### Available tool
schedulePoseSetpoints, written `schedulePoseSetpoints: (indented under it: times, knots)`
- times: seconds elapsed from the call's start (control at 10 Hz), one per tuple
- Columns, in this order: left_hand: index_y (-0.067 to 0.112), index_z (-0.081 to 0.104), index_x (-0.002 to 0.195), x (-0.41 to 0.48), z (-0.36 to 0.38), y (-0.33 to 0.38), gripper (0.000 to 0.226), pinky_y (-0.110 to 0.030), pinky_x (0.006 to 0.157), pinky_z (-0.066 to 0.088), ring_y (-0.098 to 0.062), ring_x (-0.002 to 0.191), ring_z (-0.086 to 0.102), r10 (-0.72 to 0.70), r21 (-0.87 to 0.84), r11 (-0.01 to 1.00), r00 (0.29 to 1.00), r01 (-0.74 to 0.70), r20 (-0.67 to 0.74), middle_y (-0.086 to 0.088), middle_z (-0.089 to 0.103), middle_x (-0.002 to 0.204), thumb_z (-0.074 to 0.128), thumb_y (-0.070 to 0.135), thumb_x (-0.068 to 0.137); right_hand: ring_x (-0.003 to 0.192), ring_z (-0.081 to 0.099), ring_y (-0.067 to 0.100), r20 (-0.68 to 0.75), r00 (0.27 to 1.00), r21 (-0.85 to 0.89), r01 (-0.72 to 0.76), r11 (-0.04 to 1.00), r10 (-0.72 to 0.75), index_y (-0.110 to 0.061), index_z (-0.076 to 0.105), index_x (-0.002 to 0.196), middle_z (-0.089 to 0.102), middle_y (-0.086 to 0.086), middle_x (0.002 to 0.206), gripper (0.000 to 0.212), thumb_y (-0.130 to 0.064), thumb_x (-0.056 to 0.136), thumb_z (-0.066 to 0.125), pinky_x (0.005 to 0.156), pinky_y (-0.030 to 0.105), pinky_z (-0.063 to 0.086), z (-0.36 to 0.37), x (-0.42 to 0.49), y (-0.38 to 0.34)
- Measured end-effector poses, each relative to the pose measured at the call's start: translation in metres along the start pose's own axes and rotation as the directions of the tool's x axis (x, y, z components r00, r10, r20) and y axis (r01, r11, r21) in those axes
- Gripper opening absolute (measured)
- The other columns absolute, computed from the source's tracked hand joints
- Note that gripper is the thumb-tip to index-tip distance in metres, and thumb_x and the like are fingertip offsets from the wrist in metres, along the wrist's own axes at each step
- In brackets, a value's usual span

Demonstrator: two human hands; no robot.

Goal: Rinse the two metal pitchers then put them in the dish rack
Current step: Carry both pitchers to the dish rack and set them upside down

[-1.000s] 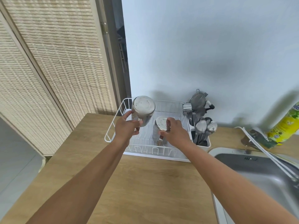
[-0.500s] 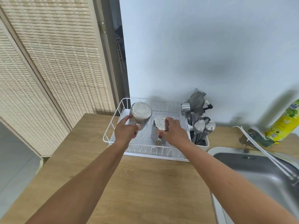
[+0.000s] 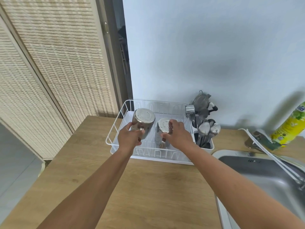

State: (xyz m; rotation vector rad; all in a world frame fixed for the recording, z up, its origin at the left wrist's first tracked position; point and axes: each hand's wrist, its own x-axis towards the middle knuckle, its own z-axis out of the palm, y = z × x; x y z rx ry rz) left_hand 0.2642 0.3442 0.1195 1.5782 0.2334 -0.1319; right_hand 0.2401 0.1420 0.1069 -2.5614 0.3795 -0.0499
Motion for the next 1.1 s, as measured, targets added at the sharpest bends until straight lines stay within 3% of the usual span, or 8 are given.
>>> schedulePoseSetpoints:
  times: [0.3, 0.4, 0.5, 0.6, 0.8, 0.9, 1.0, 1.1]
  knots:
    - [0.015, 0.058, 0.13, 0.014, -0.001, 0.007, 0.068, -0.048, 0.072, 0.062, -0.028, 0.078, 0.071, -0.058, 0.19, 0.98, 0.998, 0.052, 0.022, -0.014, 0.07, 0.104, 0.081, 0.001, 0.068, 0.102, 0.063, 0.032, 0.009, 1.0, 0.003, -0.001, 1.0, 0.001, -0.028, 0.037, 0.133, 0.042, 0.004, 0.132, 0.065, -0.054, 0.08, 0.065, 0.088, 0.045, 0.053, -0.001, -0.001, -0.001]
    - [0.014, 0.051, 0.13, 0.018, -0.002, 0.008, 0.078, -0.041, 0.074, 0.063, -0.029, 0.087, 0.073, -0.037, 0.441, 0.898, 0.998, 0.009, 0.055, -0.013, 0.071, 0.111, 0.085, 0.01, 0.06, 0.103, 0.062, 0.032, 0.012, 1.0, 0.017, 0.001, 1.0, -0.001, -0.027, 0.037, 0.133, 0.041, 0.004, 0.133, 0.066, -0.054, 0.08, 0.066, 0.089, 0.045, 0.052, -0.001, -0.001, 0.0]
    - [0.015, 0.049, 0.12, 0.019, -0.003, 0.012, 0.068, -0.044, 0.083, 0.061, -0.03, 0.089, 0.073, -0.03, 0.609, 0.791, 0.992, -0.05, 0.121, -0.009, 0.071, 0.104, 0.085, 0.01, 0.063, 0.105, 0.061, 0.032, 0.018, 1.0, 0.009, 0.011, 1.0, -0.011, -0.027, 0.036, 0.135, 0.04, 0.005, 0.136, 0.068, -0.055, 0.08, 0.065, 0.09, 0.045, 0.052, 0.0, 0.0, 0.001]
    - [0.014, 0.049, 0.119, 0.017, -0.004, 0.016, 0.064, -0.044, 0.08, 0.061, -0.027, 0.078, 0.075, -0.069, 0.617, 0.786, 0.987, -0.036, 0.146, -0.009, 0.072, 0.097, 0.085, 0.007, 0.067, 0.108, 0.061, 0.033, 0.017, 1.0, 0.002, 0.017, 1.0, -0.017, -0.027, 0.035, 0.138, 0.038, 0.006, 0.139, 0.071, -0.057, 0.08, 0.064, 0.091, 0.045, 0.052, 0.001, 0.001, 0.003]
    - [0.013, 0.047, 0.123, 0.016, -0.008, 0.016, 0.066, -0.045, 0.085, 0.059, -0.031, 0.084, 0.074, -0.051, 0.648, 0.758, 0.984, -0.074, 0.172, -0.011, 0.071, 0.107, 0.085, 0.012, 0.069, 0.113, 0.059, 0.032, 0.02, 1.0, 0.014, 0.001, 1.0, -0.001, -0.028, 0.032, 0.142, 0.036, 0.006, 0.142, 0.075, -0.058, 0.081, 0.064, 0.094, 0.046, 0.051, 0.001, 0.001, 0.001]
    - [0.009, 0.032, 0.146, 0.007, -0.007, 0.021, 0.084, -0.033, 0.087, 0.051, -0.032, 0.109, 0.065, 0.03, 0.72, 0.68, 0.987, -0.136, 0.158, -0.014, 0.065, 0.124, 0.08, 0.02, 0.078, 0.113, 0.059, 0.031, 0.04, 0.999, 0.031, -0.002, 1.0, 0.001, -0.029, 0.033, 0.141, 0.034, 0.006, 0.144, 0.072, -0.056, 0.082, 0.063, 0.094, 0.046, 0.051, -0.001, -0.002, 0.0]
    - [0.014, 0.015, 0.154, -0.008, -0.007, 0.029, 0.093, -0.033, 0.078, 0.042, -0.032, 0.113, 0.061, 0.11, 0.755, 0.63, 0.984, -0.18, 0.142, -0.013, 0.066, 0.121, 0.073, 0.031, 0.083, 0.13, 0.047, 0.032, 0.021, 1.0, 0.054, -0.015, 0.998, 0.014, -0.029, 0.031, 0.146, 0.027, 0.009, 0.153, 0.07, -0.053, 0.087, 0.06, 0.103, 0.047, 0.044, -0.001, -0.008, -0.002]
    - [0.026, 0.041, 0.142, -0.028, -0.011, 0.028, 0.066, -0.033, 0.079, 0.045, -0.019, 0.102, 0.063, 0.289, 0.684, 0.657, 0.944, -0.315, 0.158, 0.001, 0.065, 0.109, 0.069, 0.035, 0.082, 0.139, 0.034, 0.03, -0.141, 0.99, 0.09, 0.029, 0.996, -0.016, -0.024, 0.036, 0.147, 0.028, 0.01, 0.154, 0.064, -0.047, 0.092, 0.057, 0.111, 0.045, 0.036, -0.003, -0.031, -0.007]
